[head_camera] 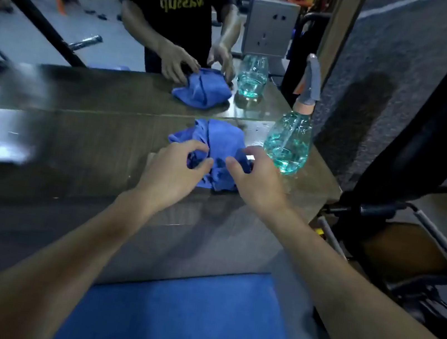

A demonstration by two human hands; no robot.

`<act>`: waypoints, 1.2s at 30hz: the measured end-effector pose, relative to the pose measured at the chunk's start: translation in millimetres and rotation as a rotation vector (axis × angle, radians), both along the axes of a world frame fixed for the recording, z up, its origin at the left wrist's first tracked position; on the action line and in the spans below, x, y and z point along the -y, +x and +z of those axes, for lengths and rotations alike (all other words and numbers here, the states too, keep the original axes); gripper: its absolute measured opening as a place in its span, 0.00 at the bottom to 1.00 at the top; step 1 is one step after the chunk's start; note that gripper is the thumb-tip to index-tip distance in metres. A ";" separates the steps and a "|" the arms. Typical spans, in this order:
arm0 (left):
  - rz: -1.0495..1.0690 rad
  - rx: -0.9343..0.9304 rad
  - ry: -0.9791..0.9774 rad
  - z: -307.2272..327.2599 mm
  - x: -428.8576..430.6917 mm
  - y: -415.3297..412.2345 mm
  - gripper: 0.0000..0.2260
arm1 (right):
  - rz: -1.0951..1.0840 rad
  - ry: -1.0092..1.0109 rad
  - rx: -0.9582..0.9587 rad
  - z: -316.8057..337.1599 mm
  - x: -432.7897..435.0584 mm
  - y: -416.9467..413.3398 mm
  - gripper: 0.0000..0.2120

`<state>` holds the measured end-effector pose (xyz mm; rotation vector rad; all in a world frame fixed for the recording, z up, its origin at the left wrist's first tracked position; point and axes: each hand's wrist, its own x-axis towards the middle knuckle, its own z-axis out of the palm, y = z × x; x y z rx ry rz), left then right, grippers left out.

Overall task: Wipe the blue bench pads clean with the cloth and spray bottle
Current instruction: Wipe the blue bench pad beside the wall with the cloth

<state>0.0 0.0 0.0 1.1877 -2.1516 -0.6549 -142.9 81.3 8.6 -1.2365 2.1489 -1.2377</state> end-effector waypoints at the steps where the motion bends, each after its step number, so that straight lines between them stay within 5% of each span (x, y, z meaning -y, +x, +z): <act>1: -0.014 -0.047 0.035 1.0 -1.5 0.7 0.11 | -0.008 -0.007 0.021 2.1 3.1 4.1 0.16; 6: -0.032 -0.210 0.134 -4.4 -3.3 4.4 0.06 | -0.070 0.092 0.174 11.7 14.3 18.8 0.23; 9: 0.023 -0.325 0.158 -2.3 -22.9 4.7 0.06 | -0.032 0.042 0.292 14.9 -2.4 17.0 0.12; 12: 0.138 -0.427 0.158 -4.5 -63.4 0.4 0.16 | 0.088 -0.083 0.349 11.9 -38.2 7.1 0.09; 19: 0.236 -0.591 0.198 -49.0 -165.9 -16.8 0.32 | 0.390 -0.104 0.448 -32.5 -142.2 -32.8 0.24; 21: 0.184 -0.620 0.265 -71.9 -184.6 -22.7 0.23 | 0.437 -0.029 0.483 -57.0 -168.6 -46.5 0.24; 23: 0.104 -0.609 0.441 -109.3 -195.8 -29.6 0.18 | 0.437 0.038 0.555 -91.6 -187.8 -55.1 0.24; 27: 0.022 -0.549 0.758 -222.1 -191.0 -29.1 0.27 | 0.306 0.155 0.618 -198.4 -204.6 -61.1 0.23; 33: -0.041 -0.406 0.754 -393.7 -180.1 -26.3 0.15 | 0.144 0.272 0.697 -360.8 -212.6 -55.1 0.28; 35: -0.104 -0.284 0.702 -443.6 -167.9 -26.9 0.10 | 0.156 0.393 0.496 -403.5 -211.9 -59.1 0.29; 36: -0.138 -0.181 0.615 -467.7 -159.6 -25.2 0.10 | 0.183 0.511 0.220 -423.8 -209.5 -64.1 0.31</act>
